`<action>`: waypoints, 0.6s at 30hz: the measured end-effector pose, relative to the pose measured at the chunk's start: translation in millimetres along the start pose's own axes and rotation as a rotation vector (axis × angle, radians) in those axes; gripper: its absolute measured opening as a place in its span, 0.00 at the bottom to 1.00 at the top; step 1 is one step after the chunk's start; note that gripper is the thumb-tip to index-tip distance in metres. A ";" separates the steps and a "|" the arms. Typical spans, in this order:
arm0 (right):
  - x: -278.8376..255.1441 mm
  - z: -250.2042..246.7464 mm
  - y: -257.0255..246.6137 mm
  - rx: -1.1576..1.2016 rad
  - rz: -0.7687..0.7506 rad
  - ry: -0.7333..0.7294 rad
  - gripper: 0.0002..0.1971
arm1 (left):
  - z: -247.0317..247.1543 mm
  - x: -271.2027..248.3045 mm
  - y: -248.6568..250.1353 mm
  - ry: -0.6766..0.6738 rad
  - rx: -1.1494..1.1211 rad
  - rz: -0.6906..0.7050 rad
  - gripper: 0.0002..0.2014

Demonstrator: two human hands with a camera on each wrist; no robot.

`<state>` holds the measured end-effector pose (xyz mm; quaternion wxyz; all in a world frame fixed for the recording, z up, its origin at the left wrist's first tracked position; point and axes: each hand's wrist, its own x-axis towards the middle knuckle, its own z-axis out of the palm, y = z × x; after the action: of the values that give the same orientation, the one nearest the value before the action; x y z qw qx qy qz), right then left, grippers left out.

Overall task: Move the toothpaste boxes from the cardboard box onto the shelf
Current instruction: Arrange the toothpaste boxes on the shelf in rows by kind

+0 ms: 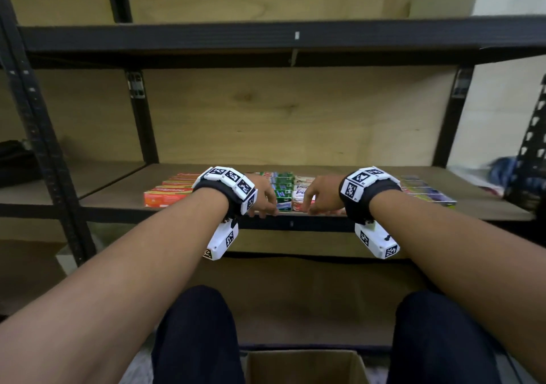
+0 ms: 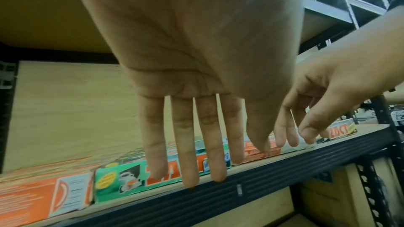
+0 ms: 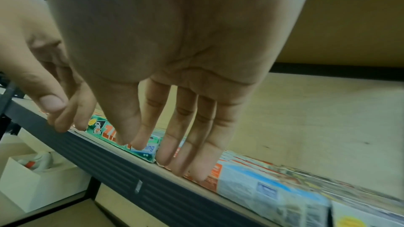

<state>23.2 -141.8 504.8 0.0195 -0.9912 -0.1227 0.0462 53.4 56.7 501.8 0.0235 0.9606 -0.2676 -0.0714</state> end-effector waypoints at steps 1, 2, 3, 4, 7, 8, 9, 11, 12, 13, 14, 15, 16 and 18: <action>-6.3 1.2 5.9 0.015 0.005 0.007 0.08 | 0.7 -0.3 6.4 -0.013 -0.005 -0.004 0.12; -12.9 1.8 11.6 0.031 0.009 0.015 0.08 | 0.9 -0.5 13.0 -0.014 0.001 -0.002 0.12; -19.2 1.8 16.4 0.038 0.014 0.021 0.08 | 0.4 -0.4 19.0 0.006 0.024 0.003 0.12; -24.7 1.6 20.3 0.032 0.015 0.029 0.08 | -0.3 -0.4 24.5 0.034 0.054 0.010 0.12; -31.4 1.7 32.5 -0.035 0.025 0.056 0.11 | -1.4 0.8 36.5 0.073 0.127 0.007 0.14; -31.7 2.1 36.6 -0.049 0.039 0.054 0.13 | -0.2 3.4 38.3 0.075 0.143 0.001 0.15; -30.4 3.2 41.5 -0.069 0.058 0.049 0.14 | 1.4 6.9 38.8 0.080 0.162 -0.009 0.16; -24.7 5.9 50.5 -0.125 0.099 0.062 0.18 | 6.2 16.0 35.9 0.106 0.209 -0.043 0.21; -20.3 7.4 54.5 -0.139 0.111 0.084 0.20 | 9.1 21.0 32.6 0.115 0.234 -0.064 0.23; -16.0 9.3 57.3 -0.151 0.122 0.094 0.22 | 12.5 26.0 29.1 0.112 0.250 -0.084 0.26; -10.8 11.6 59.8 -0.164 0.127 0.093 0.23 | 15.1 30.5 25.7 0.104 0.261 -0.101 0.28; -4.7 14.4 62.5 -0.178 0.127 0.089 0.24 | 17.3 33.9 22.6 0.102 0.272 -0.114 0.30; 0.4 18.2 65.1 -0.198 0.128 0.086 0.25 | 20.6 37.8 19.4 0.112 0.278 -0.123 0.31; 10.5 25.5 69.8 -0.218 0.136 0.106 0.24 | 25.7 46.1 12.0 0.145 0.278 -0.122 0.33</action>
<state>47.7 -206.2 475.0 -0.0849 -0.9945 -0.0583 -0.0186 82.5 22.4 471.7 -0.0947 0.9717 -0.2138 0.0346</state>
